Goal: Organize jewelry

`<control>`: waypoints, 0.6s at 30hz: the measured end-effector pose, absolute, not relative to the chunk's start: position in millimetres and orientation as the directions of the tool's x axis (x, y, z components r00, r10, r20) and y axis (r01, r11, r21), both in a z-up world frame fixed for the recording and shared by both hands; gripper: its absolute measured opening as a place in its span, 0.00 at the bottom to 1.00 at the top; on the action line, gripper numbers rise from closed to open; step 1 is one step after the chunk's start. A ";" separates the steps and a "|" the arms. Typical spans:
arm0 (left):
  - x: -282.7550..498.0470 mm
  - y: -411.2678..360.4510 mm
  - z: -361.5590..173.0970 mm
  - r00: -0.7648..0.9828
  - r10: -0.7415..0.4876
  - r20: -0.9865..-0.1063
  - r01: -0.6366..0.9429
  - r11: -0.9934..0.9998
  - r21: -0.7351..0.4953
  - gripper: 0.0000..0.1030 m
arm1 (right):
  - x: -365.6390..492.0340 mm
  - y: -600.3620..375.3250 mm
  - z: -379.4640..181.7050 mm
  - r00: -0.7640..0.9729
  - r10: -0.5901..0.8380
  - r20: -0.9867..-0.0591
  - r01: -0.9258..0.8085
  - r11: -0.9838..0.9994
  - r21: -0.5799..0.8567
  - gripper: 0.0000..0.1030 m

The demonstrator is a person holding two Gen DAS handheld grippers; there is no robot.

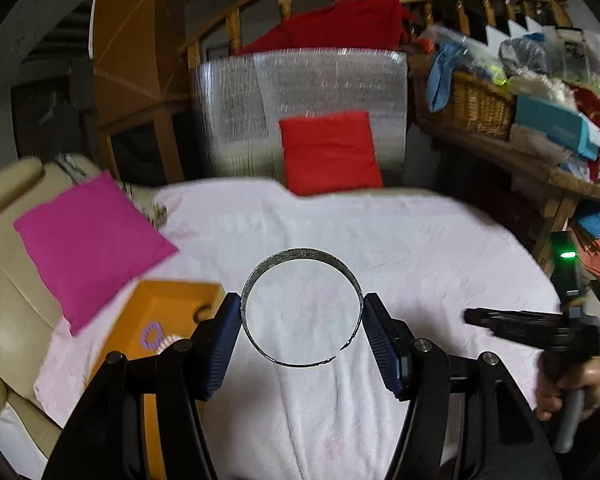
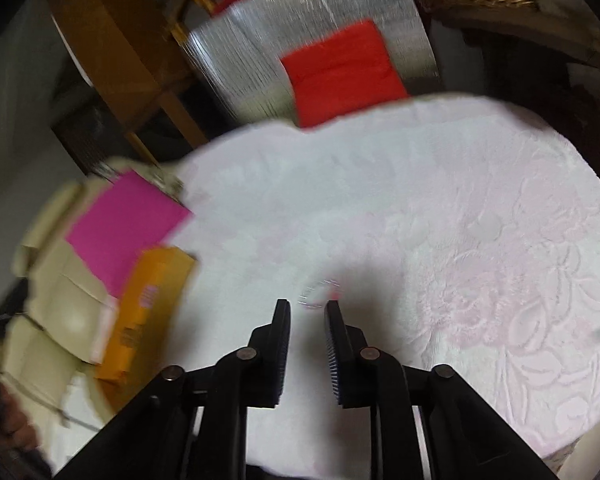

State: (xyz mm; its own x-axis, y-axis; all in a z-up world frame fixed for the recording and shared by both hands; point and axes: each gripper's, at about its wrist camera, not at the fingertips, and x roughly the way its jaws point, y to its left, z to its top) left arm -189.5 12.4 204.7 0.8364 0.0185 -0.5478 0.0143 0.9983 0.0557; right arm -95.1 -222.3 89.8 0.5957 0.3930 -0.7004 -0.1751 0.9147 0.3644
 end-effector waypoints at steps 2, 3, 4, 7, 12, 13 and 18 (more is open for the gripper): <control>-174.0 15.8 180.8 0.808 0.018 -0.589 0.004 0.999 0.037 0.61 | -69.9 -207.7 64.9 0.551 0.351 -0.757 -0.156 0.935 0.320 0.27; -165.1 16.6 166.8 0.790 0.019 -0.613 0.003 0.999 0.035 0.61 | -58.0 -203.0 55.8 0.541 0.337 -0.770 -0.147 0.940 0.308 0.27; -158.1 17.1 155.0 0.775 0.021 -0.632 0.002 0.999 0.037 0.61 | -48.6 -200.2 50.2 0.535 0.321 -0.782 -0.137 0.946 0.295 0.27; -137.2 21.3 120.8 0.728 0.012 -0.686 -0.002 1.000 0.015 0.61 | -23.6 -187.7 39.3 0.513 0.280 -0.812 -0.142 0.960 0.241 0.27; -113.7 23.0 84.0 0.681 -0.006 -0.733 -0.001 1.000 -0.008 0.61 | -1.8 -160.8 14.4 0.463 0.200 -0.863 -0.176 0.976 0.131 0.28; -110.3 23.8 79.3 0.678 -0.007 -0.735 -0.001 1.000 -0.010 0.61 | -3.0 -154.4 13.5 0.491 0.170 -0.854 -0.192 0.978 0.084 0.28; -102.4 26.3 66.8 0.663 -0.016 -0.749 -0.002 1.000 -0.023 0.61 | -9.5 -134.7 12.4 0.542 0.110 -0.833 -0.250 0.968 -0.035 0.09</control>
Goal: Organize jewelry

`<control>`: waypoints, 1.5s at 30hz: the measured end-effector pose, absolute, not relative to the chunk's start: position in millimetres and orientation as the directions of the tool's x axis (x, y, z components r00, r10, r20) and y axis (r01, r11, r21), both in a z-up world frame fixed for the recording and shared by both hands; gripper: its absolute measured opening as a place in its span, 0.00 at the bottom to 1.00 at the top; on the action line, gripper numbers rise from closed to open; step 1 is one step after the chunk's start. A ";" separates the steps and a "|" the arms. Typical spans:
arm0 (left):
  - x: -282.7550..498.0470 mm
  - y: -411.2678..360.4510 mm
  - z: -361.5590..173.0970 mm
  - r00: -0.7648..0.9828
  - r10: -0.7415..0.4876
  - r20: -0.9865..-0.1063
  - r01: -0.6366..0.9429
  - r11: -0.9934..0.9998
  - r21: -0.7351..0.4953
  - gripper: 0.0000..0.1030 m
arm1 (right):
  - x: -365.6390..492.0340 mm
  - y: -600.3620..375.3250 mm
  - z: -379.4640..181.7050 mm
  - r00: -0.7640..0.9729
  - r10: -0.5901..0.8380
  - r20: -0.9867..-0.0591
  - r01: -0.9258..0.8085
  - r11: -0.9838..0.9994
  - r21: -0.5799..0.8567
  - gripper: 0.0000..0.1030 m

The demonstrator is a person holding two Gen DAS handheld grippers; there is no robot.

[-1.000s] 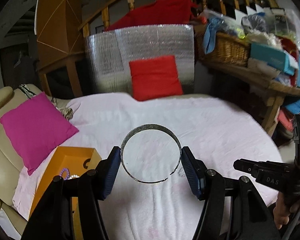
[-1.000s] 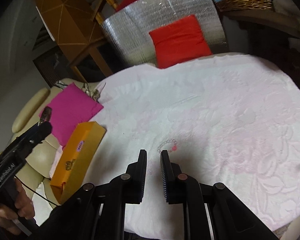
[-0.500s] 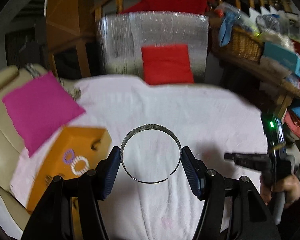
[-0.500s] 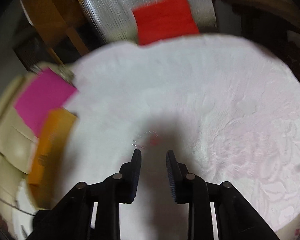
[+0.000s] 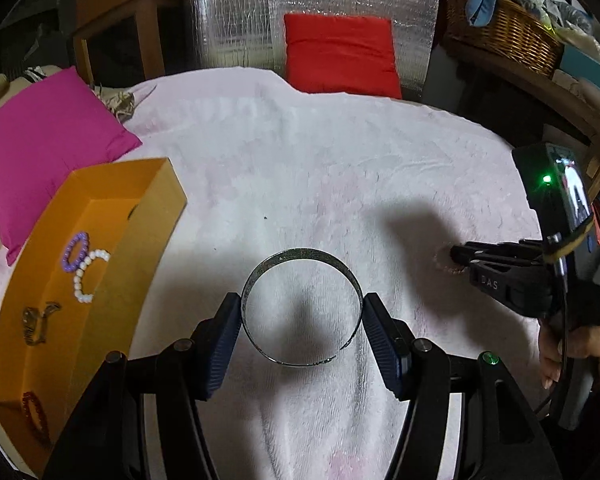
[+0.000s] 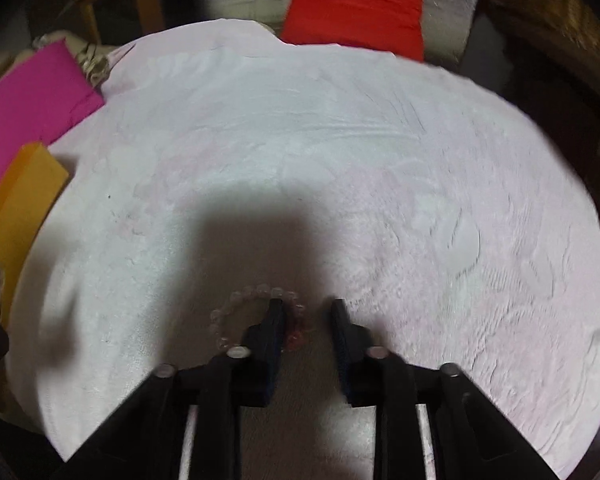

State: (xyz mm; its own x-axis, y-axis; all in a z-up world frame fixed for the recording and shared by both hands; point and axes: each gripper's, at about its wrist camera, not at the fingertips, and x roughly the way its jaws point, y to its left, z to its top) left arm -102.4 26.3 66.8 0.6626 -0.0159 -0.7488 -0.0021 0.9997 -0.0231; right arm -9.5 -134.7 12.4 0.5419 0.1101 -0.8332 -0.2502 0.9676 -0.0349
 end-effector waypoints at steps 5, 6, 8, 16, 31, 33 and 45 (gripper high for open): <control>-103.0 31.4 66.1 0.668 -0.010 -0.744 -0.007 1.000 -0.020 0.61 | -19.2 -145.6 26.8 0.579 0.189 -0.793 -0.241 0.969 0.055 0.09; -104.3 32.9 68.4 0.672 -0.009 -0.741 -0.012 1.000 -0.022 0.61 | -22.1 -149.0 33.5 0.595 0.214 -0.774 -0.245 0.966 0.078 0.09; -106.3 35.2 74.6 0.681 -0.004 -0.733 -0.019 1.000 -0.023 0.61 | -28.6 -154.6 44.7 0.609 0.282 -0.741 -0.262 0.954 0.147 0.09; -125.5 46.8 113.0 0.735 0.000 -0.678 -0.034 0.999 -0.036 0.61 | -47.2 -166.2 78.5 0.654 0.403 -0.640 -0.291 0.915 0.279 0.09; -181.5 63.2 200.0 0.856 0.075 -0.512 -0.096 0.995 -0.015 0.61 | -114.7 -141.2 155.7 0.666 0.514 -0.540 -0.407 0.858 0.315 0.09; -188.7 70.2 206.3 0.862 0.089 -0.498 -0.113 0.993 -0.017 0.61 | -119.5 -133.2 166.0 0.665 0.528 -0.529 -0.430 0.849 0.307 0.09; -214.6 144.1 210.2 0.850 0.231 -0.474 -0.276 0.961 -0.028 0.61 | -135.5 -32.2 198.5 0.584 0.628 -0.514 -0.588 0.764 0.265 0.09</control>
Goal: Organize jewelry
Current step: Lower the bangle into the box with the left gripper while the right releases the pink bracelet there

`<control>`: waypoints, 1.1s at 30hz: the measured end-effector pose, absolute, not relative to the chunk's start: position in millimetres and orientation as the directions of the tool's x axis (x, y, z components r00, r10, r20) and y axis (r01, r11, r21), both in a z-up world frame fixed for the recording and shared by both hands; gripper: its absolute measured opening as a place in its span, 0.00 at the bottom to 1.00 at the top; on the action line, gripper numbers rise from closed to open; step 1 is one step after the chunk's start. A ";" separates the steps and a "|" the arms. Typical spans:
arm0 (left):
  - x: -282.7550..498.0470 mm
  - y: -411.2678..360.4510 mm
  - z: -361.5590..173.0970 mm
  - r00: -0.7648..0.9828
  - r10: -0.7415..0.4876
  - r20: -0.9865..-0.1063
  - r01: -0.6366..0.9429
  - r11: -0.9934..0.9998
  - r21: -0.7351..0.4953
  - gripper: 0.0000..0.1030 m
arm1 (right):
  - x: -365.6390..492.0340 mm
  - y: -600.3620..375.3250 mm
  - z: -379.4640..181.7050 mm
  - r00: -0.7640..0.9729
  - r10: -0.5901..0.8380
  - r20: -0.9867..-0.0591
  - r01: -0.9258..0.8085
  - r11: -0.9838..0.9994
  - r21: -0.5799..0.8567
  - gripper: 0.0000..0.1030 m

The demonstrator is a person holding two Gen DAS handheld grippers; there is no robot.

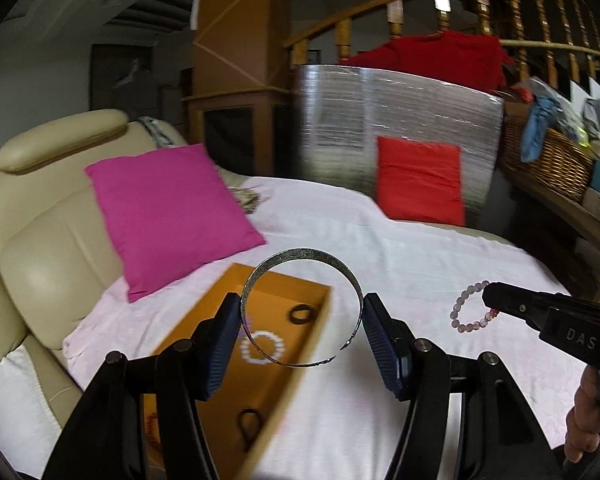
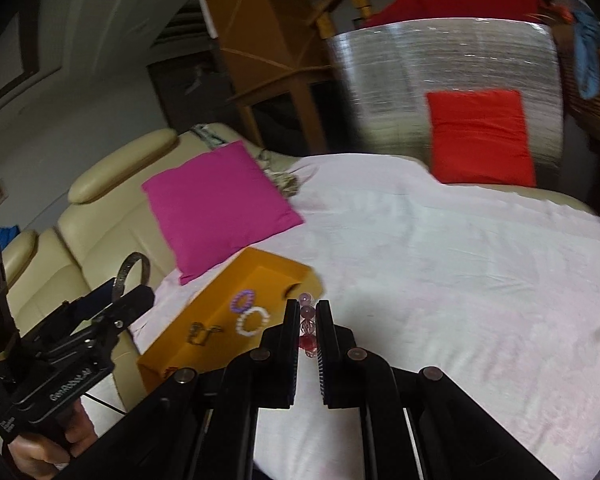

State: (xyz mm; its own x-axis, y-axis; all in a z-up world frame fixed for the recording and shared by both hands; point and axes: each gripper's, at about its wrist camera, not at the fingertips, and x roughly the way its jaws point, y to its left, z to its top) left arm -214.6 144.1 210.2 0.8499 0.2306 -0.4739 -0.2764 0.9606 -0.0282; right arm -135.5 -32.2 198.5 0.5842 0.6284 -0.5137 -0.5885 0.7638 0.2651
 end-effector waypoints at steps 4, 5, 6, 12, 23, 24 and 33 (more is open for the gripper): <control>-215.6 177.6 201.4 0.825 0.292 -0.484 -0.350 0.936 -0.032 0.61 | -134.9 8.6 193.6 0.543 0.656 -0.524 -0.635 0.729 0.255 0.09; -215.8 183.6 199.1 0.820 0.302 -0.487 -0.362 0.932 -0.031 0.61 | -134.3 16.4 191.2 0.534 0.660 -0.529 -0.642 0.724 0.254 0.09; -216.2 190.8 195.8 0.812 0.315 -0.490 -0.378 0.925 -0.030 0.61 | -133.5 25.2 188.7 0.524 0.664 -0.534 -0.650 0.717 0.254 0.09; -215.8 230.5 170.9 0.762 0.370 -0.531 -0.455 0.890 -0.033 0.61 | -132.3 78.9 166.5 0.462 0.678 -0.573 -0.693 0.678 0.243 0.09; -205.8 267.5 128.1 0.691 0.398 -0.603 -0.512 0.859 -0.020 0.61 | -124.8 136.0 132.7 0.389 0.676 -0.625 -0.728 0.642 0.241 0.09; -205.2 269.6 125.5 0.687 0.400 -0.607 -0.515 0.857 -0.019 0.61 | -124.2 140.3 129.2 0.381 0.676 -0.631 -0.730 0.638 0.243 0.09; -193.9 284.2 95.0 0.637 0.406 -0.656 -0.533 0.846 0.006 0.61 | -117.3 167.4 98.1 0.342 0.652 -0.677 -0.734 0.635 0.241 0.09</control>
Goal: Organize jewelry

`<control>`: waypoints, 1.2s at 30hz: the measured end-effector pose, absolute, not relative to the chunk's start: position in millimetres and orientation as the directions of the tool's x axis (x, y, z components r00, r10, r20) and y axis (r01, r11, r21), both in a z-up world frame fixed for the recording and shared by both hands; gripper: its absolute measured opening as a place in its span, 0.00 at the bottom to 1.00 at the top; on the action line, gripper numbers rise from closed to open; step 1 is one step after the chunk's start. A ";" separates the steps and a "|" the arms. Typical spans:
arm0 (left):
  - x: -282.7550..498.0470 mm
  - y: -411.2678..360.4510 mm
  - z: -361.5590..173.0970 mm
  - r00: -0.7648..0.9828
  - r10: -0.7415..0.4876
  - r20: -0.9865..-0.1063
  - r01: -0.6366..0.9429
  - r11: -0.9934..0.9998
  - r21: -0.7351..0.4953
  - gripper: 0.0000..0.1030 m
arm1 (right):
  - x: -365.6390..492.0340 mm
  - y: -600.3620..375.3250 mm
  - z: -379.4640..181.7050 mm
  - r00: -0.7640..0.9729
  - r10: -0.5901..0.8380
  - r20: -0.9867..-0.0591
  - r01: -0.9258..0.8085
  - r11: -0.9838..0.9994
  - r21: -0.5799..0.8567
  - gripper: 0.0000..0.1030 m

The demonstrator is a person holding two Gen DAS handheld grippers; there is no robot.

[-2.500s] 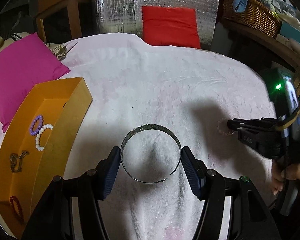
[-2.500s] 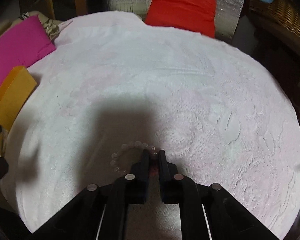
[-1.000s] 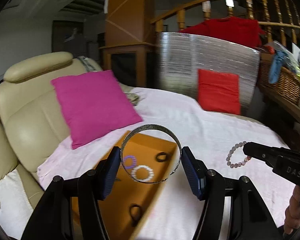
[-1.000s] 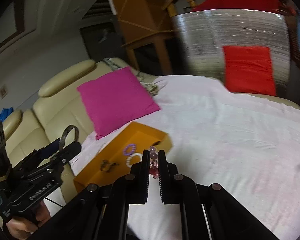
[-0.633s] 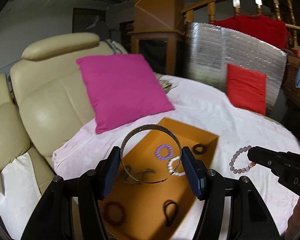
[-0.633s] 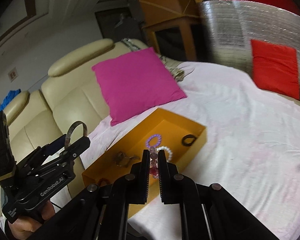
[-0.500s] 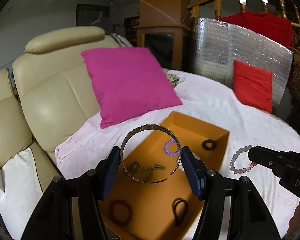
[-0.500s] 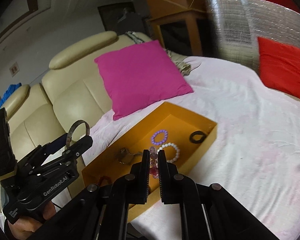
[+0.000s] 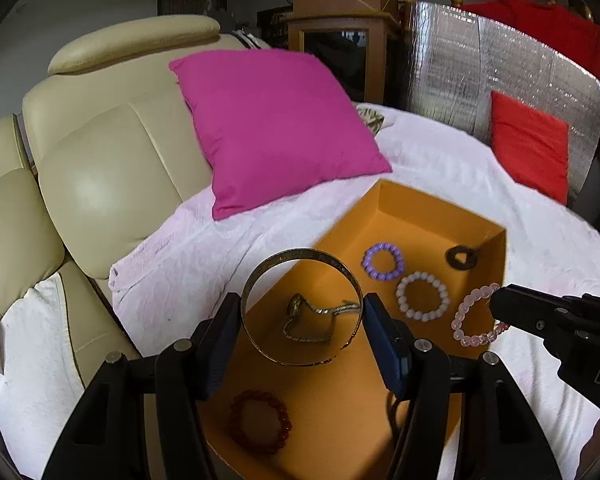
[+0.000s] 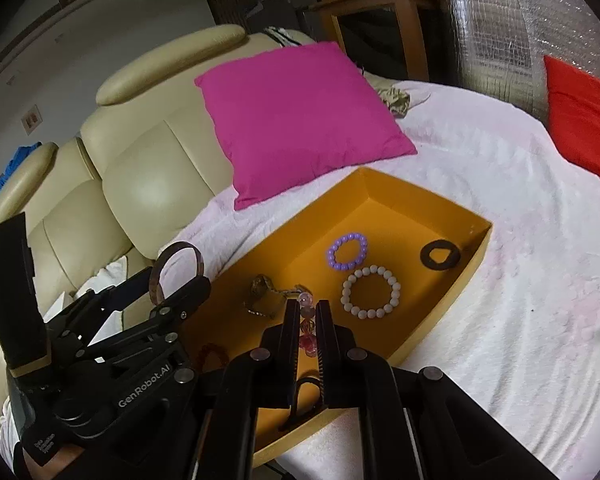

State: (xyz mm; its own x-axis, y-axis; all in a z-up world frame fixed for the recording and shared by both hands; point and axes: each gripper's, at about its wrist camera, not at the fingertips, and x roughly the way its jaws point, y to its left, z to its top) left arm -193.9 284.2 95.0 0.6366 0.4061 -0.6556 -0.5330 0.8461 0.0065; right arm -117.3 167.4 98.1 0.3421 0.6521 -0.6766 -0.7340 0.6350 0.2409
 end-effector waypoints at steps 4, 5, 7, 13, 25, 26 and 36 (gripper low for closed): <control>-185.0 289.4 74.5 0.604 0.392 -0.694 -0.532 0.847 0.016 0.61 | -108.9 176.6 80.3 0.330 0.629 -0.704 -0.725 0.646 0.238 0.09; -183.5 289.9 70.6 0.598 0.388 -0.701 -0.529 0.848 0.017 0.61 | -107.3 178.8 76.2 0.330 0.623 -0.709 -0.723 0.649 0.235 0.09; -178.6 291.5 61.4 0.581 0.380 -0.719 -0.526 0.850 0.025 0.61 | -103.2 183.4 67.4 0.334 0.607 -0.721 -0.721 0.657 0.219 0.09; -167.2 293.2 42.8 0.543 0.358 -0.760 -0.517 0.856 0.033 0.62 | -91.8 188.9 53.0 0.335 0.576 -0.746 -0.704 0.679 0.208 0.10; -178.5 275.6 84.3 0.544 0.439 -0.715 -0.552 0.829 0.088 0.70 | -92.1 145.0 84.2 0.368 0.622 -0.691 -0.679 0.687 0.258 0.29; -179.7 271.4 92.6 0.548 0.458 -0.700 -0.558 0.824 0.101 0.70 | -94.6 140.8 87.8 0.373 0.622 -0.688 -0.681 0.688 0.252 0.29; -169.8 191.6 183.5 0.663 0.577 -0.477 -0.570 0.802 0.179 0.82 | -130.0 55.5 159.1 0.539 0.567 -0.623 -0.679 0.730 0.077 0.29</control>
